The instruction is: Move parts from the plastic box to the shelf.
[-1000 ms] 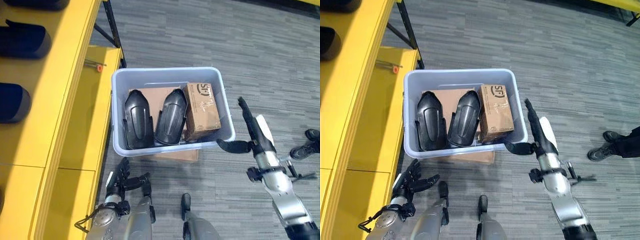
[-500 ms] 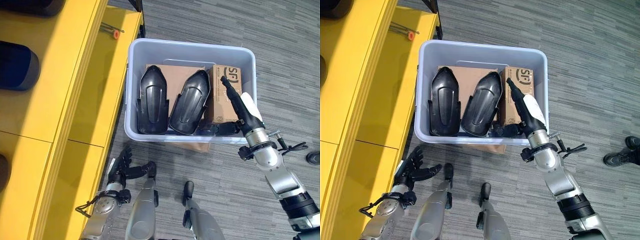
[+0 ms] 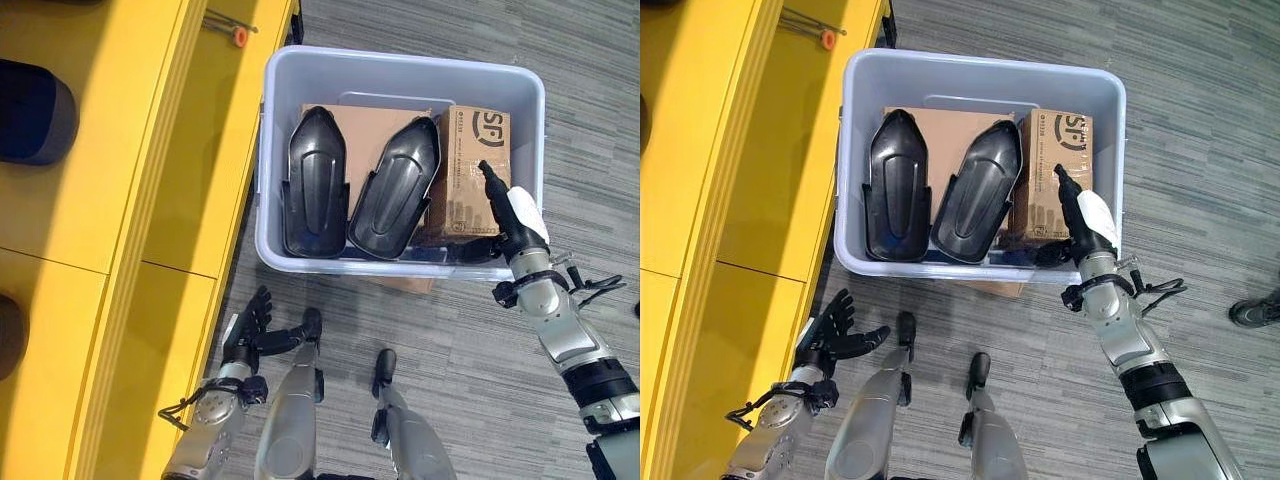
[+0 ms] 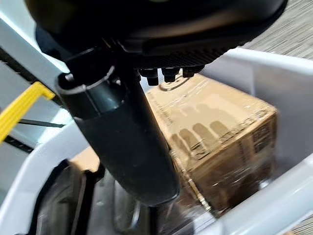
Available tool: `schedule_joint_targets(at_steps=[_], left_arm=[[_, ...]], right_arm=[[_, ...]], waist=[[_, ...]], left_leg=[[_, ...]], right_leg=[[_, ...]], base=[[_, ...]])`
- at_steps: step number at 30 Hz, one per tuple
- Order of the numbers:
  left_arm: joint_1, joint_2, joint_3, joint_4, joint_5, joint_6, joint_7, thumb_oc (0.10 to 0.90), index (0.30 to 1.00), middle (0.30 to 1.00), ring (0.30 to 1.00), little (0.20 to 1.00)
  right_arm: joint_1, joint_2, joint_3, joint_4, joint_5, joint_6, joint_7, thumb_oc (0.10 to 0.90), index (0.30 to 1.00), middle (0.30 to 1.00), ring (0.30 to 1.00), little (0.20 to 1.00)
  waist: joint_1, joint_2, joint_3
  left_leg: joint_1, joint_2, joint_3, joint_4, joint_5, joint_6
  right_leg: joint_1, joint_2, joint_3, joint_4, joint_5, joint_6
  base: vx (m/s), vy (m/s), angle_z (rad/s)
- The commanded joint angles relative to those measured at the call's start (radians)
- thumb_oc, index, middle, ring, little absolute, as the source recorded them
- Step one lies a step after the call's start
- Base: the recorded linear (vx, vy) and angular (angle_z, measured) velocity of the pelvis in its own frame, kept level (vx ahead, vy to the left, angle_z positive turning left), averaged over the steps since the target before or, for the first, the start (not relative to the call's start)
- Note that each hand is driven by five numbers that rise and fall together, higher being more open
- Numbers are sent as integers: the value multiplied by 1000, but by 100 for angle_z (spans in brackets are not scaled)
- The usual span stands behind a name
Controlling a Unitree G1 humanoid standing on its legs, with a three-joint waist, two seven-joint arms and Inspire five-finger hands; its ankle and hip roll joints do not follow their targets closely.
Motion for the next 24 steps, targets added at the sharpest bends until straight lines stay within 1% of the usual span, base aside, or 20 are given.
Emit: schedule_joint_targets(at_steps=[1, 10, 18, 24], left_arm=[[28, 24, -11, -93, -21, -90, -5, 900, 1000, 1000, 1000, 1000], [6, 38, -28, -90, -34, -106, -1, 900, 1000, 1000, 1000, 1000], [-10, 34, -39, -85, -35, -113, 5, 900, 1000, 1000, 1000, 1000], [-21, 35, -51, -87, -38, -126, 12, 900, 1000, 1000, 1000, 1000]], right_arm=[[-84, -127, -11, -59, -36, -37, -85, 900, 1000, 1000, 1000, 1000], [-213, -192, 66, 140, -118, -13, -134, 900, 1000, 1000, 1000, 1000], [-230, -183, 105, 228, -158, 2, -137, 900, 1000, 1000, 1000, 1000], [-269, -170, 181, 328, -229, 15, -138, 900, 1000, 1000, 1000, 1000]], waist=[[3, 6, -42], [12, 25, -15], [14, 36, -7], [18, 45, -7]], left_leg=[[-79, 93, -9, 80, 21, -93], [-101, 88, -14, 85, 23, -89], [-117, 84, -17, 85, 26, -88], [-136, 81, -20, 88, 26, -86]], right_leg=[[33, -81, -58, 133, -105, 33], [4, -81, -58, 151, -113, 30], [-14, -80, -63, 158, -116, 27], [-31, -79, -63, 162, -116, 26]], base=[[0, 0, 0], [-1, -2, 1], [-3, -4, 3], [0, 0, 0]])
